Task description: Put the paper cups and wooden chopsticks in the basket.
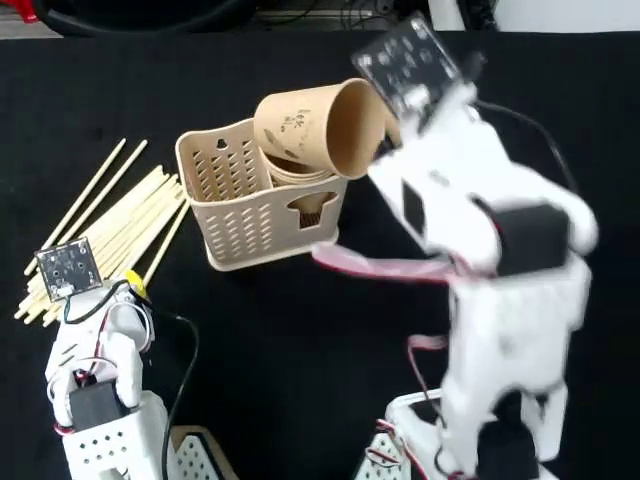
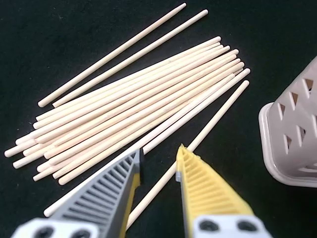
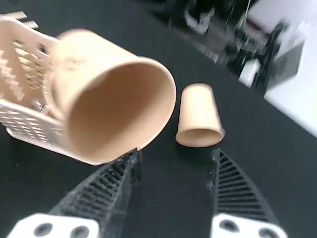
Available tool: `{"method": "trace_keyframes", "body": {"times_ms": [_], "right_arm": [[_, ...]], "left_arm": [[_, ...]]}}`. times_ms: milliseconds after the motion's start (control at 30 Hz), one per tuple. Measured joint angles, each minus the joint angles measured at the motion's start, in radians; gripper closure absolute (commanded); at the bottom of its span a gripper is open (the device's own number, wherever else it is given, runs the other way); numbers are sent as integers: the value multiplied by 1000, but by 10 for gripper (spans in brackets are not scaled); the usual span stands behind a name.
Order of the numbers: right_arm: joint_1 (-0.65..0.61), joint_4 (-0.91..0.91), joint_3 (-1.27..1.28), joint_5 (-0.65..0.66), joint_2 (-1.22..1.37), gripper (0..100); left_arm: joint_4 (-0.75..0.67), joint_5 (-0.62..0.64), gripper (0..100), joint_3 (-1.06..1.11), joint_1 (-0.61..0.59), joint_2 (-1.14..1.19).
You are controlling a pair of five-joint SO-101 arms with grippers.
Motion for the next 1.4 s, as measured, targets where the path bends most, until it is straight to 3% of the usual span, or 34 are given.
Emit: {"method": "trace_keyframes", "body": {"times_ms": [267,467,1000,1400], "right_arm": [[2,-192,117,-133,14,782],[-9,-203,130,-143,18,957],[-51,-249,206,-143,20,986],[-103,-183,41,-186,28,985]], "left_arm": [[0,0,873,0,0,0],[0,0,873,0,0,0],[0,0,873,0,0,0],[0,0,873,0,0,0]]}}
